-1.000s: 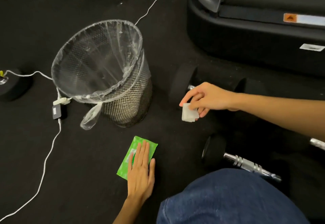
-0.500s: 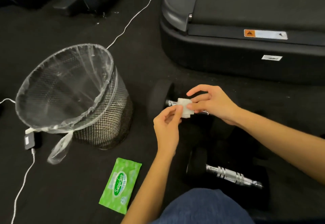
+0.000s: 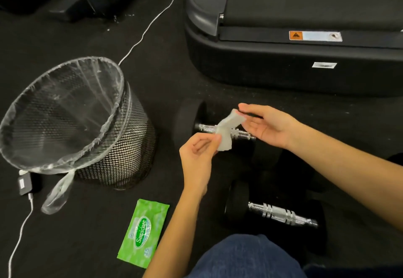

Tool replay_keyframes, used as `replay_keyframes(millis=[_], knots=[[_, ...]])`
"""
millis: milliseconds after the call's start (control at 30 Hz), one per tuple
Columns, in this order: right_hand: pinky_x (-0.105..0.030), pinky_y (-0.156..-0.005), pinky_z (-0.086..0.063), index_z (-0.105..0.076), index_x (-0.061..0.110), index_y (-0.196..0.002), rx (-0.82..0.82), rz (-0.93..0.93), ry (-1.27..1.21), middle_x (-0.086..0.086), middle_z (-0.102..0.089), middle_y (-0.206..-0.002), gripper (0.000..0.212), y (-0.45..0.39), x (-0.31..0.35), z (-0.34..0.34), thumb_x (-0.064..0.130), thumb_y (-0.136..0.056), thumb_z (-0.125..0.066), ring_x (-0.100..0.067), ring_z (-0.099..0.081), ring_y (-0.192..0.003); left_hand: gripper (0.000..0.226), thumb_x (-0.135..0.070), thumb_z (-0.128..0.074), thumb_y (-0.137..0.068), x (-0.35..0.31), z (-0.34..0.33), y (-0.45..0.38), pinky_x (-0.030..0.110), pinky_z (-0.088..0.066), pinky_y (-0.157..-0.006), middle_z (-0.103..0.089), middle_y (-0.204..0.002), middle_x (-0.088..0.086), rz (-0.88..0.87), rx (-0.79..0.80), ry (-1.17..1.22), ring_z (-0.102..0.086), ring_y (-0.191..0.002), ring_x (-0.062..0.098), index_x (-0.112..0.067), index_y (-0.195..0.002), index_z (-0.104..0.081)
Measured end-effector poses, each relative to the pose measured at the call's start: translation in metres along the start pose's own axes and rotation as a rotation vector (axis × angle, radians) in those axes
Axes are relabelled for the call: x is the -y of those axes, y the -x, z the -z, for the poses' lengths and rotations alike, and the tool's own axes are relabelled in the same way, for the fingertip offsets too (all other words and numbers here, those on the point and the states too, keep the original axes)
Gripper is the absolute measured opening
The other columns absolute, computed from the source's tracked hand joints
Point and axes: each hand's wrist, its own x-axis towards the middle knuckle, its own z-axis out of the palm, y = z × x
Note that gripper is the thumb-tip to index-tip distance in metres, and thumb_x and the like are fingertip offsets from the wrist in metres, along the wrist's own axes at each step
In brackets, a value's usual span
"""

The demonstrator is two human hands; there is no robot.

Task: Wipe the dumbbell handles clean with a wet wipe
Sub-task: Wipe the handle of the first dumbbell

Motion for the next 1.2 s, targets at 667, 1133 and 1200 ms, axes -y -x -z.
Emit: replay_keyframes(millis=[667,1133,1200], knots=[[-0.027,-0.057,-0.052,-0.056,0.018,-0.108,-0.127,0.746,1.348,-0.004,-0.068,-0.093,0.016,-0.033,-0.043,-0.024,0.018,-0.093,-0.06,-0.011,-0.063,-0.07,0.024,-0.02,-0.054,-0.1,-0.019,0.04,-0.092,0.044,-0.044,-0.105,-0.064,-0.127,-0.001,-0.632,-0.06,-0.87,-0.055,-0.125,0.016,-0.014,-0.122,-0.064],[-0.039,-0.118,0.004,-0.007,0.004,-0.152,-0.027,0.934,2.149,-0.015,-0.005,-0.161,0.056,-0.074,-0.104,-0.012,0.016,-0.103,-0.031,-0.027,-0.003,-0.15,0.046,-0.03,-0.03,-0.105,0.016,0.037,-0.113,0.039,-0.025,-0.118,-0.051,-0.148,0.001,-0.66,0.083,-1.21,-0.036,-0.144,0.017,-0.013,-0.144,-0.049],[-0.04,-0.12,-0.005,-0.014,0.005,-0.152,-0.107,0.87,2.062,-0.016,-0.016,-0.16,0.056,-0.086,-0.101,-0.024,0.028,-0.105,-0.032,-0.028,-0.012,-0.149,0.046,-0.029,-0.03,-0.105,0.016,0.036,-0.112,0.041,-0.029,-0.117,-0.052,-0.147,0.001,-0.654,0.07,-1.221,-0.037,-0.144,0.017,-0.013,-0.143,-0.05]])
